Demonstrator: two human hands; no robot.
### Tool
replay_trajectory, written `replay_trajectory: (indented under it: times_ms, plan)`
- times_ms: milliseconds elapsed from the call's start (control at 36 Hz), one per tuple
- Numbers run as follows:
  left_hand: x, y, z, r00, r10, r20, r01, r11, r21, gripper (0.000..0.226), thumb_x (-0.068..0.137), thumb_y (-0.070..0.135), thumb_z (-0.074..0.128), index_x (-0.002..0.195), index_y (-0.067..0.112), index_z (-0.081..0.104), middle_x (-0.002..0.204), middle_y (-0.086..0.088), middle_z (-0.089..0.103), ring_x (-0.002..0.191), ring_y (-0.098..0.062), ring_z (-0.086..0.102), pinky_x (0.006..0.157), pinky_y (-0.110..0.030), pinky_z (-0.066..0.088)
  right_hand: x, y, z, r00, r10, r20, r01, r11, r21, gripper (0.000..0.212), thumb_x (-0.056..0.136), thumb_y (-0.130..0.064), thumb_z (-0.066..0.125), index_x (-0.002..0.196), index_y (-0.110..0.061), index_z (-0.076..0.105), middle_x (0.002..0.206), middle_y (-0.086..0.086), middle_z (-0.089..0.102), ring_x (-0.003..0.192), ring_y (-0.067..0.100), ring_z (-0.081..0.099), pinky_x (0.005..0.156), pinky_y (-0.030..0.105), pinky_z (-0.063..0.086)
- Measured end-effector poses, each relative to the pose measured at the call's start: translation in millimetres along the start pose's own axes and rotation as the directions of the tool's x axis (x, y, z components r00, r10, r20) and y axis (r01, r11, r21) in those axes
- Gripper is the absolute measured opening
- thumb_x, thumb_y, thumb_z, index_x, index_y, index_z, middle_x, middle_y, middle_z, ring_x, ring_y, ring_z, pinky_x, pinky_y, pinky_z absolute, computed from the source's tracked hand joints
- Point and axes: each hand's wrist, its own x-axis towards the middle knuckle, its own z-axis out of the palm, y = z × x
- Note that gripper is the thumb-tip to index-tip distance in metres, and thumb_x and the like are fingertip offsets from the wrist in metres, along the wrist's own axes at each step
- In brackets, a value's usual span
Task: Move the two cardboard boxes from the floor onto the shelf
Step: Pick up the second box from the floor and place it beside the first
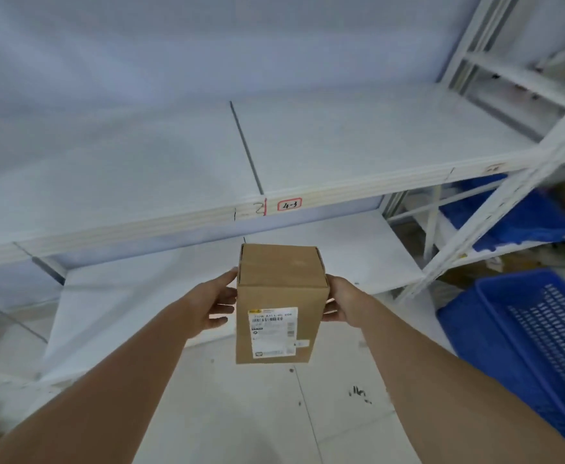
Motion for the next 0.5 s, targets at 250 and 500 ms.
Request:
replay_trajectory:
  times_ms: [250, 500]
  plan:
    - [-102, 42, 4, 0.897, 0.332, 0.293, -0.353, 0.935, 0.024, 0.102, 0.053, 0.079, 0.066, 0.132, 0.017, 0.053, 0.143, 0.009, 0.05, 0.14, -0.009, 0.033, 0.121, -0.038, 0.002, -96, -75, -19, 1.0, 0.01, 0.003, -0.01, 1.0, -0.003, 0.022, 0.087, -0.021, 0.045, 0.07, -0.009, 0.053, 0.06, 0.01, 0.055, 0.054, 0.022, 0.054, 0.071, 0.033, 0.051]
    - [-193, 118, -6, 0.838, 0.539, 0.081, -0.545, 0.835, 0.081, 0.087, 0.04, 0.066, 0.08, 0.104, 0.014, 0.05, 0.111, -0.004, 0.066, 0.12, -0.023, 0.058, 0.11, -0.051, 0.038, -180, -167, -18, 0.985, -0.17, -0.034, 0.167, 0.983, -0.08, 0.032, 0.089, -0.034, 0.044, 0.067, -0.012, 0.047, 0.06, 0.006, 0.051, 0.051, 0.017, 0.047, 0.049, 0.022, 0.043]
